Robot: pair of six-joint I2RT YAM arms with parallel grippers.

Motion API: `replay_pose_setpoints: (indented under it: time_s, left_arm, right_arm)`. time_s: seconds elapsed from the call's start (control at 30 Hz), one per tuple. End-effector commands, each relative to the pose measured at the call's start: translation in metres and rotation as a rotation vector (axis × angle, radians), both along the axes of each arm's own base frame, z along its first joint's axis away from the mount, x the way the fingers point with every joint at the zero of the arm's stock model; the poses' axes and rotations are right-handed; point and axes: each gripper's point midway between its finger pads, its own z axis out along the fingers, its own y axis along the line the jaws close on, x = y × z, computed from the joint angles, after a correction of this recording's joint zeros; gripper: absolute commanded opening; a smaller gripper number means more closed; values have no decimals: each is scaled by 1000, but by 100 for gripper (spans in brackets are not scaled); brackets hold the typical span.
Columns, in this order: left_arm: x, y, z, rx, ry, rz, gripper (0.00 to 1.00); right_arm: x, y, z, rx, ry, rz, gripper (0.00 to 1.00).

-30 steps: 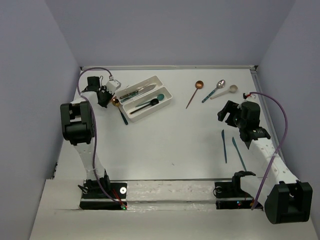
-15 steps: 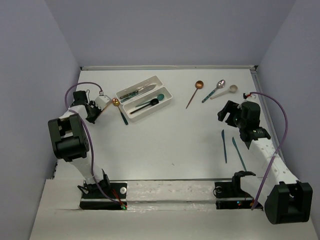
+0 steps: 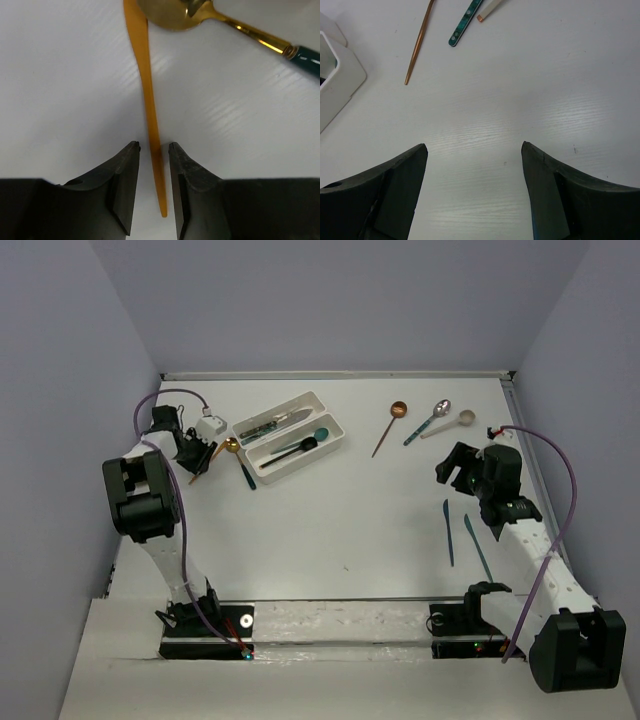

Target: Sort the eating utensils into containers

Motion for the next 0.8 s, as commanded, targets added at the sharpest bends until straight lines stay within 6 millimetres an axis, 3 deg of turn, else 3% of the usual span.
replay_pose_setpoints:
  time_s: [0.0,0.13,0.37,0.77]
  left_arm:
    - [9,-25,0,-62,26,-16,41]
    - [6,-23,-8,-61,79,8,37]
    - [-24,-9,-19,39,158,13,32]
    - [-33,0,-16,80,198,33,32]
  right_arm:
    - [2,-3,7,-10,-28,-2,82]
    - [1,-3,7,-10,-31,-7,82]
    - [2,-7,7,-22,-32,-26,82]
    - [2,-8,7,-20,-33,-31,82]
